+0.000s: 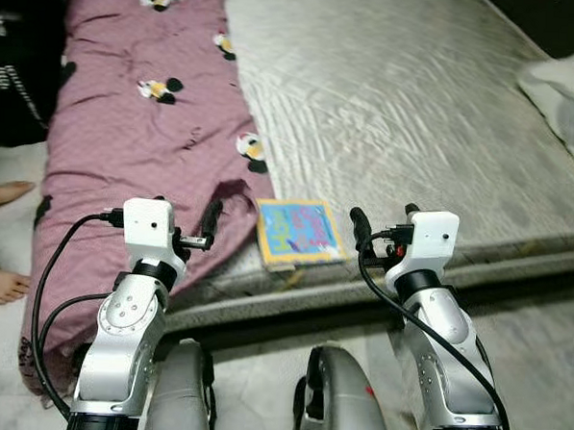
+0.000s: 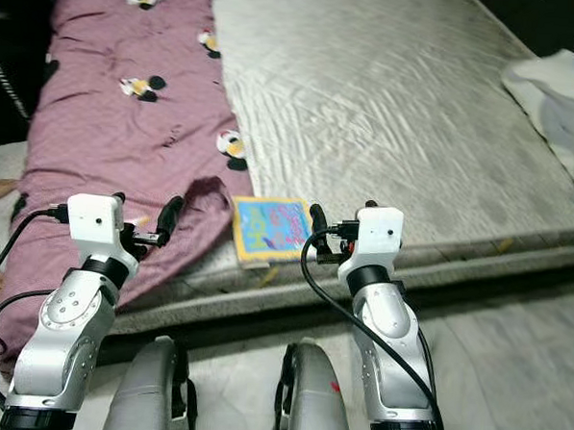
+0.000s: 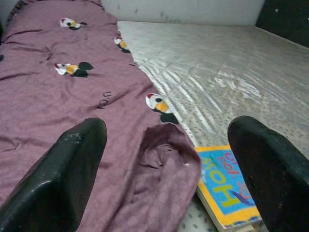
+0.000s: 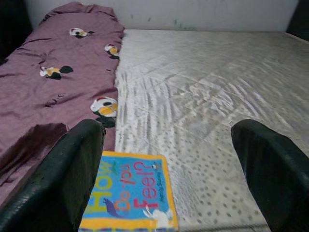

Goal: Clean up the room

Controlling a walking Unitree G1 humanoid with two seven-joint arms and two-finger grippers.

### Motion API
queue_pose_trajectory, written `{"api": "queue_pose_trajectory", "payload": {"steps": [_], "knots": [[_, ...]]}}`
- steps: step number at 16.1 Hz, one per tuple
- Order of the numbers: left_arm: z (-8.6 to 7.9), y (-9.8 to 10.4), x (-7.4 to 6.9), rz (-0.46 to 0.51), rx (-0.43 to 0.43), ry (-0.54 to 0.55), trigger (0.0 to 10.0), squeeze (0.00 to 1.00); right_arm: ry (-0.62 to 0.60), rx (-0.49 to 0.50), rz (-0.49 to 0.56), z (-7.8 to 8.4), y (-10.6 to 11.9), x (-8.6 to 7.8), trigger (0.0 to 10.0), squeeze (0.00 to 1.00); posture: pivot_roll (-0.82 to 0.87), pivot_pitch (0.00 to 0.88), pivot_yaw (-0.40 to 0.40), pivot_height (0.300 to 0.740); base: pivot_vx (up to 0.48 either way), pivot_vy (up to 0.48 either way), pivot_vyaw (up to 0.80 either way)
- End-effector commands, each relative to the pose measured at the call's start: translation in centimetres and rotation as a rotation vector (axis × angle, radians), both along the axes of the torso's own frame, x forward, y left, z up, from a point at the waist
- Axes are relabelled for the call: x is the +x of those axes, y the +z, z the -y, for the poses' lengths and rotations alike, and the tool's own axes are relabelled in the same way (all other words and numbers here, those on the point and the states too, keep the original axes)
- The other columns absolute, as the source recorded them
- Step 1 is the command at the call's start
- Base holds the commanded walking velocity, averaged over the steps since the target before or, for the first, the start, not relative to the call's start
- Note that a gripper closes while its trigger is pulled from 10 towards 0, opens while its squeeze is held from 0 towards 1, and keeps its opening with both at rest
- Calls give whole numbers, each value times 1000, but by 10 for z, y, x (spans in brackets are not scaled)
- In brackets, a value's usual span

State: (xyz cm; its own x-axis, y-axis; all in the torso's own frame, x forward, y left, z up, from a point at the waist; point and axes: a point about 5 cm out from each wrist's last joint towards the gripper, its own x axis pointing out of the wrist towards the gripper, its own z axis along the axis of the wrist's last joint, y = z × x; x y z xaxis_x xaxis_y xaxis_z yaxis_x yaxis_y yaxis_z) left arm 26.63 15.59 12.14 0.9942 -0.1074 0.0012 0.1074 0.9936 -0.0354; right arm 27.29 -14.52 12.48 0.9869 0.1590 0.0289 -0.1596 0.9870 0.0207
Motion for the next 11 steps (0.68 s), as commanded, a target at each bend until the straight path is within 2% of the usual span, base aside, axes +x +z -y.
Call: {"api": "queue_pose_trajectory", "payload": {"steps": [1,2,11], "knots": [[-1,3,0,13,2,2,10000,0,-8,-9,-1,4,0,2,10000,0,-19,171,-60,631,0,0,0],[0,3,0,18,-1,-1,10000,0,-8,-9,0,4,0,2,10000,0,-18,166,-62,631,0,0,0],[3,2,-1,12,-12,-16,10000,0,-13,-9,0,4,-1,2,10000,0,-25,158,-59,631,273,0,0]]}}
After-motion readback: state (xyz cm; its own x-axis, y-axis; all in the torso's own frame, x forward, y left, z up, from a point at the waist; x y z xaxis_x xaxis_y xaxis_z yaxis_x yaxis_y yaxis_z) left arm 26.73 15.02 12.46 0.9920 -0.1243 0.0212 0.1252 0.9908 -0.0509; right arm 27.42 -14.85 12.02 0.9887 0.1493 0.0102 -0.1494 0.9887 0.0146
